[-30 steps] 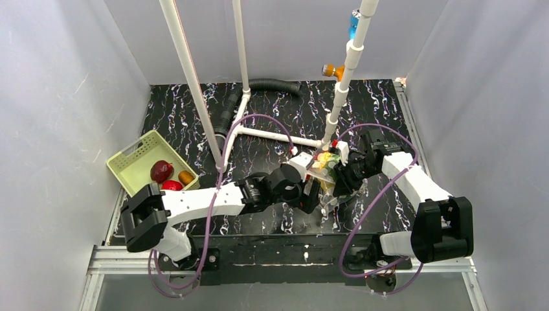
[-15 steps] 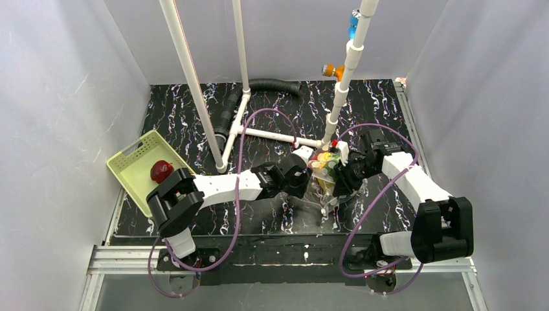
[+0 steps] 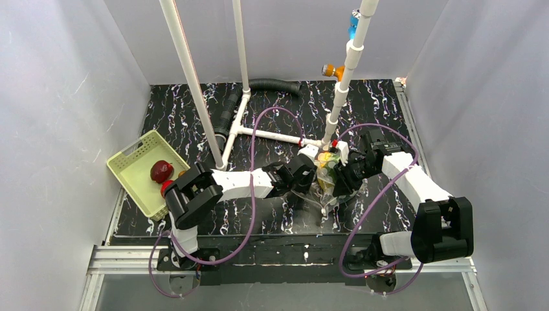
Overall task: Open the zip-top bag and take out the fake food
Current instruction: Pick up the fake vegetable from the zipper food storage bag.
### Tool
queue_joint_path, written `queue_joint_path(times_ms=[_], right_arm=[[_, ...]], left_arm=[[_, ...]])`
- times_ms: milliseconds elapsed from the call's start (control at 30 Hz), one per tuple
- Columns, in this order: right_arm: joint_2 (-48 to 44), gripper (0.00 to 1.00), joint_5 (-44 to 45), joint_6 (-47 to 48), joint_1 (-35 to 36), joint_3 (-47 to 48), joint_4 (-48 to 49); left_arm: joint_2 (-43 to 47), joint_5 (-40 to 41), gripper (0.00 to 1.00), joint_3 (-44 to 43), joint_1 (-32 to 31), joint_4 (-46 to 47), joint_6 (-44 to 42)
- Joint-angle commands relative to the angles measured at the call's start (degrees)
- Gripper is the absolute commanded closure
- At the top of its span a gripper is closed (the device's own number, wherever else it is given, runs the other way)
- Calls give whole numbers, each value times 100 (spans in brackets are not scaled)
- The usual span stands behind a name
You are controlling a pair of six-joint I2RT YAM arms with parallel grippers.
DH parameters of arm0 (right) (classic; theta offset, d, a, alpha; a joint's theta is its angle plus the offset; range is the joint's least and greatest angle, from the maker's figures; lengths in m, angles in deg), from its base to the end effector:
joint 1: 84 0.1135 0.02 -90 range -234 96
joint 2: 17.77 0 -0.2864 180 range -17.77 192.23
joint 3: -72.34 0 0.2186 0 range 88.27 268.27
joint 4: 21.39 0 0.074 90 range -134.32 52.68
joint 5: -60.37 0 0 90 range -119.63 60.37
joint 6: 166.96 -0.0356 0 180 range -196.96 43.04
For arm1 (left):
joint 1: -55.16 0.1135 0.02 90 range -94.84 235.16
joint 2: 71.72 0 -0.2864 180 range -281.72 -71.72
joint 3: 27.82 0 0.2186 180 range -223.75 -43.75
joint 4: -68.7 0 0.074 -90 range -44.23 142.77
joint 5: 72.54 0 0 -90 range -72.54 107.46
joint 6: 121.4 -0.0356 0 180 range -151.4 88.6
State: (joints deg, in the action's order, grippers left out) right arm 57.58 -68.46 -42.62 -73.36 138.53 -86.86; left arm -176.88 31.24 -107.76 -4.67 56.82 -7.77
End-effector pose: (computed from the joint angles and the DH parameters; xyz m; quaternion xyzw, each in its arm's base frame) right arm 0.1829 0.0571 0.2577 -0.3986 0.8466 0.2965 0.1911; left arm 0.1979 -0.3236 0.2313 0.2254 0.8615 -0.2142 0.4015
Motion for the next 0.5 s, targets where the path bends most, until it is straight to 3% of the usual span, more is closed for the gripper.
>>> queue_joint_path(times_ms=[0, 233, 467], right_arm=[[-73, 63, -134, 61, 27, 203, -83], [-60, 63, -141, 56, 27, 203, -82], [-32, 64, -134, 60, 27, 197, -87]], left_arm=[[-121, 766, 60, -213, 76, 215, 77], [-291, 951, 53, -334, 77, 394, 33], [-580, 1010, 53, -366, 86, 780, 71]])
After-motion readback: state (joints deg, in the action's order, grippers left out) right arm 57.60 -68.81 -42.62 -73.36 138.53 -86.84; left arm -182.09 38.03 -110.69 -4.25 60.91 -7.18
